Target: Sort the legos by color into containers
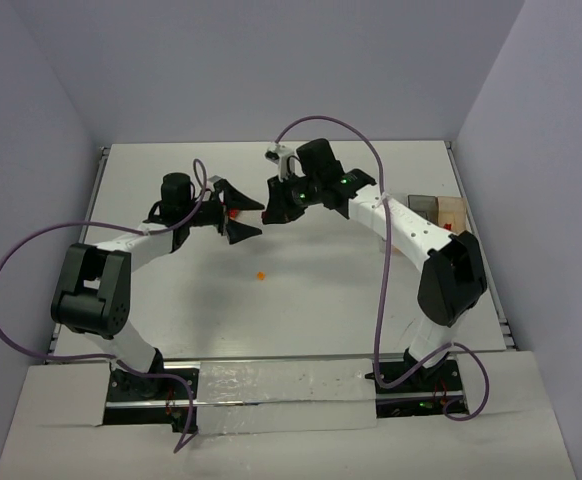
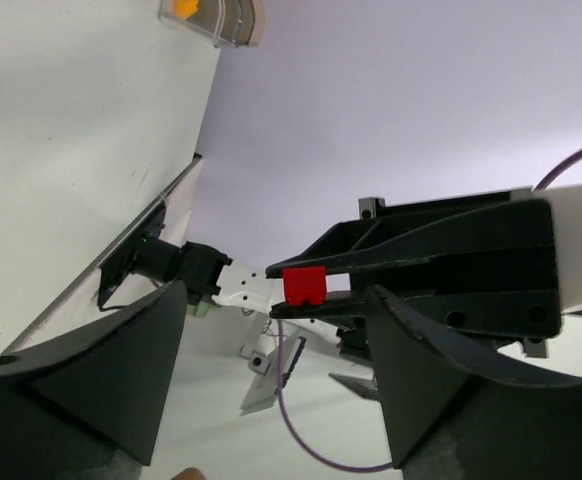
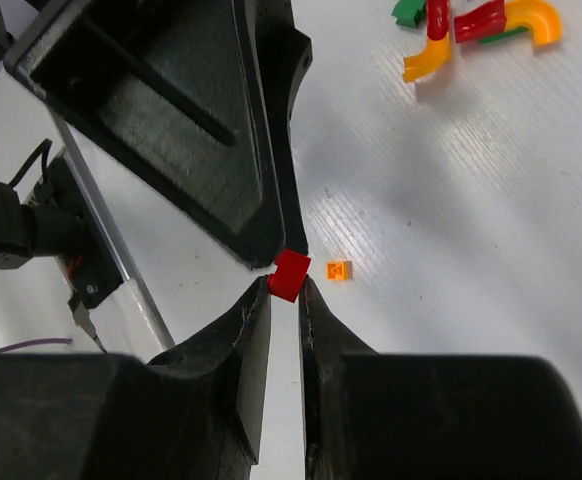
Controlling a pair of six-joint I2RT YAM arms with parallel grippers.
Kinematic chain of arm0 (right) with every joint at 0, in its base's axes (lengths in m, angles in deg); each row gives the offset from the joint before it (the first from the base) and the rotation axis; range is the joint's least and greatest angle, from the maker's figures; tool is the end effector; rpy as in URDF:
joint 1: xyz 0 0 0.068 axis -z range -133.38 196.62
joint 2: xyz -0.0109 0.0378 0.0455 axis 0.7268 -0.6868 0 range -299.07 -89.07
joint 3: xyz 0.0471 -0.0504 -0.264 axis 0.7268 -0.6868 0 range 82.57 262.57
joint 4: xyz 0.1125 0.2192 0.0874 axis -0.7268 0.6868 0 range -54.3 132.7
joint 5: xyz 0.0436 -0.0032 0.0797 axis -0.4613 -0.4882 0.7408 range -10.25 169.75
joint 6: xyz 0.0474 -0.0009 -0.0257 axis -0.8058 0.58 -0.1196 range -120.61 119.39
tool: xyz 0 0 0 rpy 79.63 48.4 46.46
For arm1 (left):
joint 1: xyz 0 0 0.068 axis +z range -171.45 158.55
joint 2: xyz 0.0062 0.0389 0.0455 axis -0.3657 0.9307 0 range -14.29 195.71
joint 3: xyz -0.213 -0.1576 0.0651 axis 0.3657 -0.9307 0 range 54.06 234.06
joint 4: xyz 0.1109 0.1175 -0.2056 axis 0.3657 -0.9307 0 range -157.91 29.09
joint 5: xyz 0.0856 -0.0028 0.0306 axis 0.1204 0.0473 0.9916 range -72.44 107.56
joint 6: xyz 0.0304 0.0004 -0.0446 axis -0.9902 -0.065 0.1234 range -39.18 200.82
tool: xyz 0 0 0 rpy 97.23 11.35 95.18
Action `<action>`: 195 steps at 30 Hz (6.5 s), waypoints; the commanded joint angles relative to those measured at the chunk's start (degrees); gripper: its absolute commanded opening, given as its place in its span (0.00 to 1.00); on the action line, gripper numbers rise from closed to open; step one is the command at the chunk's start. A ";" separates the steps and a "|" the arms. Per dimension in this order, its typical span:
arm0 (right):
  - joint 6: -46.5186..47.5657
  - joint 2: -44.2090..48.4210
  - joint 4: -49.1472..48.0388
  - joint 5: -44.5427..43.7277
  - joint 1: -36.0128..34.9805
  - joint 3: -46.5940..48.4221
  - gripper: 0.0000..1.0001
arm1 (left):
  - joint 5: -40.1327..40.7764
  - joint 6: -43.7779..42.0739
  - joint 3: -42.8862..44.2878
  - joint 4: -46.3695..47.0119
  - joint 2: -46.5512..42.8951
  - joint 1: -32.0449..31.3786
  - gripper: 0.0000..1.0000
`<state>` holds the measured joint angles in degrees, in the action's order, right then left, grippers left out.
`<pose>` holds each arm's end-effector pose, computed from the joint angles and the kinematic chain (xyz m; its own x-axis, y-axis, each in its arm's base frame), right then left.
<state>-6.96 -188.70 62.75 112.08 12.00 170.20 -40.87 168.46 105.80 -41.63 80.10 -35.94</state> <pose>0.3160 0.2413 0.3161 -0.6062 -0.3049 -0.7345 -0.7594 0.4962 0.4208 0.3275 -0.1159 0.2181 -0.9032 -0.3070 0.2998 -0.3471 0.1120 -0.9311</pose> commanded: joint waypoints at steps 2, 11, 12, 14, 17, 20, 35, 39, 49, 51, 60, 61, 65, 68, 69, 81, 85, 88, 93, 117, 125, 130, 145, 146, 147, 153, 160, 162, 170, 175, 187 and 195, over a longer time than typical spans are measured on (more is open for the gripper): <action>1.29 5.77 -2.99 -1.45 1.73 -3.41 0.00 | 1.86 -10.04 5.11 -9.44 -1.75 2.30 0.95; 13.24 15.36 9.25 -1.71 18.95 -13.30 0.00 | 28.43 -43.24 14.18 -28.88 -8.27 1.72 0.99; 16.94 15.50 12.18 -1.36 24.32 -12.59 0.00 | 34.76 -49.44 14.98 -29.15 -9.97 0.53 0.99; 21.95 15.31 17.60 -1.91 30.05 -11.14 0.00 | 38.68 -55.42 16.09 -31.93 -10.52 -1.87 0.99; 33.19 14.57 25.72 -4.77 40.56 -9.44 0.00 | 47.75 -62.70 19.16 -34.46 -10.37 -5.51 0.99; 41.35 9.98 30.74 -8.91 51.18 -6.71 0.00 | 48.80 -67.28 21.14 -36.40 -9.87 -5.81 0.99; 45.08 -7.49 31.10 -18.80 60.19 6.02 0.00 | 44.46 -76.64 23.69 -41.45 -7.72 -5.82 0.99; 43.79 -9.94 30.37 -20.44 60.13 7.32 0.16 | 43.67 -77.04 23.78 -41.70 -7.30 -5.90 0.99; 42.12 -13.22 32.27 -18.89 59.76 13.52 0.50 | 42.87 -77.53 25.17 -43.01 -5.88 -5.82 0.99; 42.10 -12.78 33.32 -18.08 58.89 14.47 0.50 | 42.96 -77.66 24.93 -42.93 -5.95 -5.82 0.99; 39.75 2.86 30.59 -1.56 35.54 0.89 0.50 | 27.30 -74.11 23.34 -43.29 -5.29 3.84 0.98; 37.29 3.68 28.02 -0.76 32.67 -1.17 0.50 | 25.14 -73.69 23.05 -43.01 -5.38 5.86 0.98; 27.92 6.96 16.62 -2.41 18.38 -6.98 0.50 | 23.19 -71.43 21.95 -42.42 -6.56 10.05 0.97; 21.16 5.85 9.65 -6.95 8.91 -9.35 0.50 | 23.93 -69.73 21.94 -42.00 -7.36 12.93 0.96; 19.03 5.37 7.58 -8.20 5.69 -9.93 0.50 | 23.75 -69.58 22.20 -42.25 -7.31 14.00 0.96; 13.56 -7.70 5.55 -18.36 -11.13 -4.32 0.54 | 21.13 -68.48 21.77 -42.34 -6.26 19.00 0.95; 13.47 -12.23 6.90 -19.99 -13.14 -0.75 0.56 | 20.98 -68.66 22.14 -42.66 -5.88 18.97 0.94; 13.08 -14.03 7.05 -21.37 -14.31 0.28 0.57 | 20.81 -68.53 22.05 -42.45 -5.80 19.01 0.95; 12.59 -16.83 7.31 -22.57 -15.03 2.12 0.57 | 20.63 -68.22 21.75 -41.97 -5.80 18.98 0.94; 11.94 -21.29 5.67 -24.58 -15.68 1.78 0.19 | 20.63 -68.22 22.14 -41.84 -4.90 18.97 0.94; 13.63 -11.58 7.57 -21.69 -10.36 -2.48 0.00 | 19.46 -69.57 23.25 -43.09 -4.47 18.26 0.94; 15.46 -0.81 10.54 -17.21 4.02 -5.53 0.00 | 23.80 -75.21 23.24 -45.08 -5.00 13.06 0.94; 26.21 3.13 18.22 -22.68 31.64 -4.15 0.00 | 35.52 -81.35 26.77 -47.57 0.27 2.89 0.95; 26.27 2.24 18.34 -22.63 32.02 -3.94 0.00 | 35.92 -81.54 26.89 -47.78 0.55 2.83 0.95; 26.35 1.67 18.30 -22.72 32.53 -3.76 0.00 | 36.36 -81.63 27.03 -47.95 0.73 2.80 0.95; 26.13 -2.24 17.77 -23.80 34.17 -3.52 0.03 | 39.04 -81.93 27.60 -48.28 2.09 2.71 0.95; 26.30 -3.50 17.14 -26.09 34.19 -5.02 0.30 | 45.57 -81.79 29.43 -48.69 5.81 2.71 0.94; 26.16 -3.64 17.07 -26.09 34.19 -5.17 0.40 | 46.67 -82.00 29.94 -48.41 7.03 2.71 0.93; 25.27 -2.84 18.25 -25.09 34.19 -3.91 0.56 | 49.74 -82.68 30.71 -47.07 11.45 2.71 0.84; 24.08 -1.42 19.58 -23.32 34.19 -2.12 0.62 | 52.83 -81.28 32.69 -45.46 14.72 2.71 0.76; 23.34 -0.36 21.09 -19.85 34.19 -0.76 0.63 | 33.84 -113.71 49.81 -52.78 23.83 5.60 0.63; 23.23 -0.56 20.76 -19.59 34.10 -1.32 0.63 | 20.63 -139.41 58.05 -67.72 29.36 8.25 0.65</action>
<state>16.78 -191.76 83.36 91.82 45.89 167.03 -9.42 46.57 162.03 -99.95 108.56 -29.06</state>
